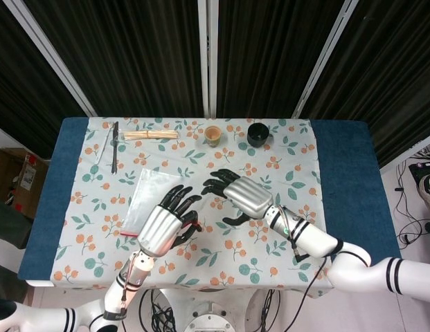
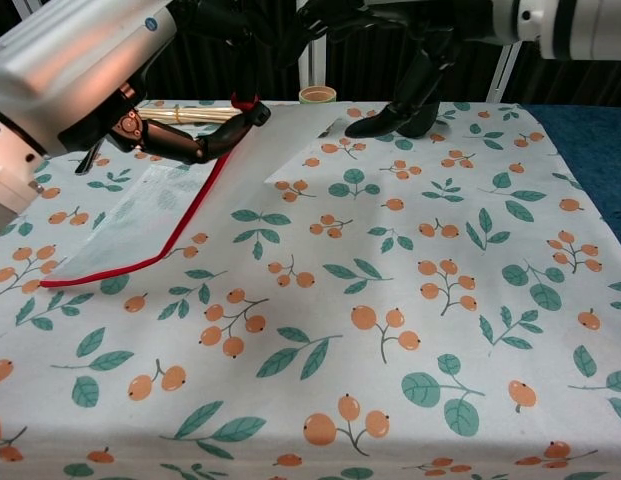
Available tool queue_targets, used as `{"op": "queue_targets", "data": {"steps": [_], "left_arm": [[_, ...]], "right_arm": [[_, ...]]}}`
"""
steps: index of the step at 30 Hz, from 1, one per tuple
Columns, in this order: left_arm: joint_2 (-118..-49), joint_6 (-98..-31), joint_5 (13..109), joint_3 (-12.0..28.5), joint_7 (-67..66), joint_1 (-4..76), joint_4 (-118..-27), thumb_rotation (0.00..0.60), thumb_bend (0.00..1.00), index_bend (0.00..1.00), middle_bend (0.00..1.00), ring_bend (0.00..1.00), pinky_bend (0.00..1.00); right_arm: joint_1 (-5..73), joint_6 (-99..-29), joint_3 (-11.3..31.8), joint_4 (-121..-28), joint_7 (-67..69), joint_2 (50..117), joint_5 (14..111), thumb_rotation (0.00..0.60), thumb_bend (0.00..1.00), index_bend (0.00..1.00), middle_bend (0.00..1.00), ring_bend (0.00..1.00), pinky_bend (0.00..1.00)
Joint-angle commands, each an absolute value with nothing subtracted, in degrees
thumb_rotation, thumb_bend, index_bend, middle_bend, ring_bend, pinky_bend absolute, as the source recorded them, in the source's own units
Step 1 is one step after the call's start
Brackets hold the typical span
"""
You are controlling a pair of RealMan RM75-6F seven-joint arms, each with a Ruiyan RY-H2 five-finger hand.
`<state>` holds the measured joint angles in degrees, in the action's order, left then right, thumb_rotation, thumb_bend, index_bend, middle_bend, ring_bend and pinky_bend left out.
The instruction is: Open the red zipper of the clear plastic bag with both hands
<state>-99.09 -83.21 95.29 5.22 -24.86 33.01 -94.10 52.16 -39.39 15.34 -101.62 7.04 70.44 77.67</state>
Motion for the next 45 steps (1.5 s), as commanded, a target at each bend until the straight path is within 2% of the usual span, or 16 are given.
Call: {"op": "queue_targets", "data": {"steps": [1,18,27,32,35,45], "left_arm": [[-99.11,-83.26,95.43,5.53,-24.82,32.78,-94.08,0.600,0.36,0.66,0.27,0.15,0.17],[-99.73,-82.70,95.12,7.49,-23.98,31.99,-93.63,0.600,0.36,0.66,0.27,0.15,0.17],[-100.27,-82.68,94.75,8.27,-23.27,31.66,-93.51,0.600,0.36,0.66,0.27,0.15,0.17],[-100.24,-83.07,94.51,8.71,-22.42,31.28,-93.42,0.600,0.36,0.66,0.27,0.15,0.17],[-100.19,-83.71,94.33,9.10,-21.69,30.90,-93.33,0.600,0.36,0.66,0.27,0.15,0.17],[-100.68,-85.45,93.51,9.91,-19.62,29.61,-92.38,0.600,0.35,0.66,0.27,0.15,0.17]], "right_arm": [[53.41,-38.52,15.69,-100.03,8.57,72.80,76.47,0.600,0.18,0.26,0.15,0.00,0.00],[54.61,-40.55,15.30,-96.74,15.48,76.54,77.64,0.600,0.22,0.43,0.21,0.02,0.01],[55.17,-43.14,16.18,-94.46,15.08,80.28,75.37,0.600,0.34,0.66,0.32,0.11,0.07],[55.52,-43.43,17.02,-94.47,14.05,80.69,72.78,0.600,0.39,0.75,0.36,0.15,0.09],[55.82,-43.35,17.68,-94.92,12.98,80.02,71.11,0.600,0.43,0.76,0.37,0.16,0.10],[56.41,-43.58,19.46,-97.33,10.05,77.73,65.58,0.600,0.46,0.79,0.40,0.17,0.10]]}}
